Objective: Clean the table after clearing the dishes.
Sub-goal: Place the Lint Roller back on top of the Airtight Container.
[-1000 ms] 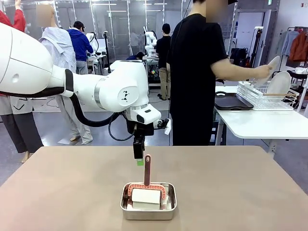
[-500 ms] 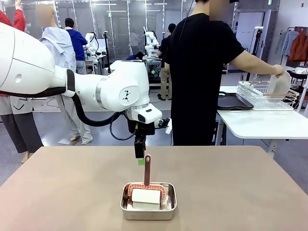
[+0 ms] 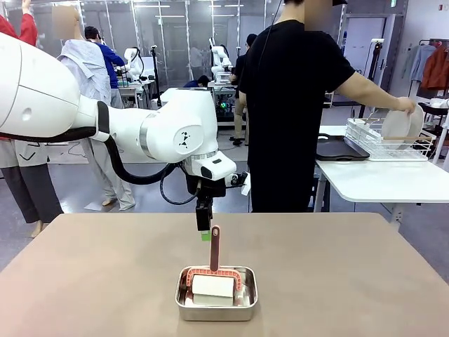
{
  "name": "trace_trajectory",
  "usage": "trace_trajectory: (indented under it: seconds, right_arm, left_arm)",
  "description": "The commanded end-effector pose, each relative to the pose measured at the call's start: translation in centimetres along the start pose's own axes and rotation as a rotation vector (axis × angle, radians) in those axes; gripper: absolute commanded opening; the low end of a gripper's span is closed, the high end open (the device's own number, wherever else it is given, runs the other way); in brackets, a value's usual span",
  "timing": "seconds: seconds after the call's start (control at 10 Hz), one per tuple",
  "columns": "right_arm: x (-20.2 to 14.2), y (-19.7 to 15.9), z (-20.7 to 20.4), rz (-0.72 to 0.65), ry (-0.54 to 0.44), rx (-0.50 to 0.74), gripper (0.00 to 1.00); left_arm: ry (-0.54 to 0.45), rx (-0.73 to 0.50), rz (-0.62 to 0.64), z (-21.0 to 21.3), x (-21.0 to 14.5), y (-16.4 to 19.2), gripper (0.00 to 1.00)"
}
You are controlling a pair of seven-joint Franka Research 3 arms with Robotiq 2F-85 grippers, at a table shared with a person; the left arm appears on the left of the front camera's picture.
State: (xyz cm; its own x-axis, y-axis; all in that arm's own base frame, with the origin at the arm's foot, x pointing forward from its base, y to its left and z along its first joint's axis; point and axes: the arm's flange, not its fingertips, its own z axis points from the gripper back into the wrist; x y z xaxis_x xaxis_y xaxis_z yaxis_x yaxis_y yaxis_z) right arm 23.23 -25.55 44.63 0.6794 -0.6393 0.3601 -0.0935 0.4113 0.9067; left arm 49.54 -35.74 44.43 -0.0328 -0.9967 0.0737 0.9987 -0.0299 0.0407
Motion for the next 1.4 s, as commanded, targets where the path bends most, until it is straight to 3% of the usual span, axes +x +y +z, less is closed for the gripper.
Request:
trace_trajectory:
  seconds: [0.0, 0.1, 0.2, 0.3, 0.5, 0.7, 1.0, 1.2, 1.3]
  right_arm:
    - [0.1, 0.2, -0.1, 0.006, -0.01, 0.004, 1.0]
    - [0.1, 0.2, -0.1, 0.006, -0.01, 0.004, 1.0]
    - [0.1, 0.2, -0.1, 0.006, -0.01, 0.004, 1.0]
    - [0.1, 0.2, -0.1, 0.006, -0.01, 0.004, 1.0]
    - [0.1, 0.2, -0.1, 0.006, -0.01, 0.004, 1.0]
    - [0.1, 0.2, -0.1, 0.006, -0.01, 0.004, 1.0]
    - [0.1, 0.2, -0.1, 0.006, -0.01, 0.004, 1.0]
    - [0.1, 0.2, -0.1, 0.006, -0.01, 0.004, 1.0]
    - [0.1, 0.2, -0.1, 0.006, -0.01, 0.004, 1.0]
  left_arm:
    - [0.0, 0.0, 0.0, 0.0, 0.0, 0.0, 1.0]
    - [-0.056, -0.112, 0.224, 2.1, -3.2, 2.6, 1.0]
    - [-0.208, -0.204, 0.385, 4.1, -7.5, 5.1, 1.0]
    - [-0.308, -0.21, 0.535, 6.0, -12.9, 6.5, 1.0]
    - [-0.524, -0.235, 0.785, 8.3, -24.8, 5.8, 1.0]
    - [-0.82, -0.328, 0.966, 8.2, -37.1, 1.9, 1.0]
    - [-1.074, -0.295, 1.265, 5.3, -52.2, -7.5, 1.0]
    - [-1.317, -0.223, 1.336, 4.0, -60.4, -13.4, 1.0]
    - [-1.339, -0.171, 1.397, 3.9, -62.5, -15.6, 1.0]
